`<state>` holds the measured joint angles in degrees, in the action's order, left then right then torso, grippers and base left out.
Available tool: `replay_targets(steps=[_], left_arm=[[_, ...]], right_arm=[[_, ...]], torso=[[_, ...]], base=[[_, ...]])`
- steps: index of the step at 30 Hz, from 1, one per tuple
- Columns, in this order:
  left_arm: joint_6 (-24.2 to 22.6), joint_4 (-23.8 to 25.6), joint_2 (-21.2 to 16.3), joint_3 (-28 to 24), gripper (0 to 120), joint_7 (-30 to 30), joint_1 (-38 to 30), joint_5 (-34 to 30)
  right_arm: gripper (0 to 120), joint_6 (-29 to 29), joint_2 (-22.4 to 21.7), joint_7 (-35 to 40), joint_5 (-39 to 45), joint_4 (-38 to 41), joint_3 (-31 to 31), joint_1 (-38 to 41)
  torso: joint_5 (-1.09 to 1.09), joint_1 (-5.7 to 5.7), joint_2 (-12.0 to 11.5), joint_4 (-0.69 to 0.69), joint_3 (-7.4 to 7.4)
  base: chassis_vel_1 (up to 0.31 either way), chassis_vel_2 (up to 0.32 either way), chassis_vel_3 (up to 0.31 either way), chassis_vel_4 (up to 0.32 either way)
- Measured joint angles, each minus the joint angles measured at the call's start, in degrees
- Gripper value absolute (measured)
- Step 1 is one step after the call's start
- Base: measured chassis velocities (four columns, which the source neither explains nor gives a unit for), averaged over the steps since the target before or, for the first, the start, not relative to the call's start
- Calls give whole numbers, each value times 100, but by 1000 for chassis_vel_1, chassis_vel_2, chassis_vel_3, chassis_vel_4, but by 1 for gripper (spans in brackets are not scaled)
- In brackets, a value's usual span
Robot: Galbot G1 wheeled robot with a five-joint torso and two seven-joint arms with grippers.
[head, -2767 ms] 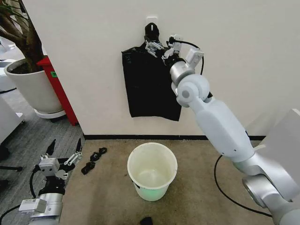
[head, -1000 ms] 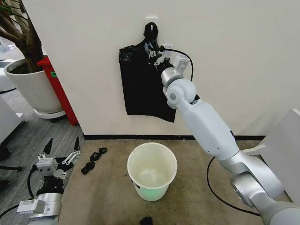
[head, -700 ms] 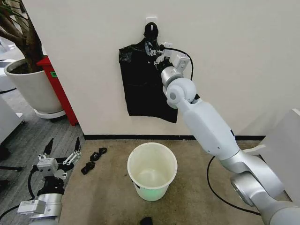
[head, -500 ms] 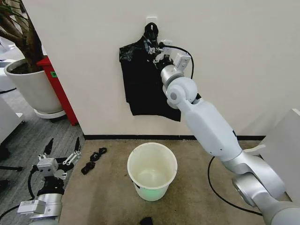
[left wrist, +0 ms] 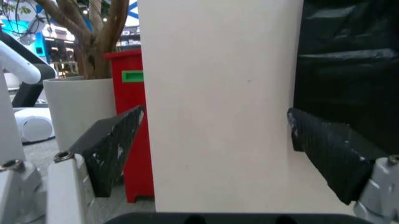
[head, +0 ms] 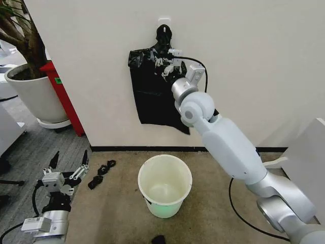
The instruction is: Place the garbage bag over the trash bin.
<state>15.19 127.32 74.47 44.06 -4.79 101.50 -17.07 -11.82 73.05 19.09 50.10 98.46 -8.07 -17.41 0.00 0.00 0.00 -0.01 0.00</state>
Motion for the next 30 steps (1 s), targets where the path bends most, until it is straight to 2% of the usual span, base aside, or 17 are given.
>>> replay_targets(steps=[30], left_arm=[[13, -4, 38, -10, 90, -4, 23, 76]], right_arm=[[0, -11, -148, -194, -293, 371, 161, -1159]], torso=[[0, 0, 0, 1, 0]], base=[[0, 0, 0, 0]])
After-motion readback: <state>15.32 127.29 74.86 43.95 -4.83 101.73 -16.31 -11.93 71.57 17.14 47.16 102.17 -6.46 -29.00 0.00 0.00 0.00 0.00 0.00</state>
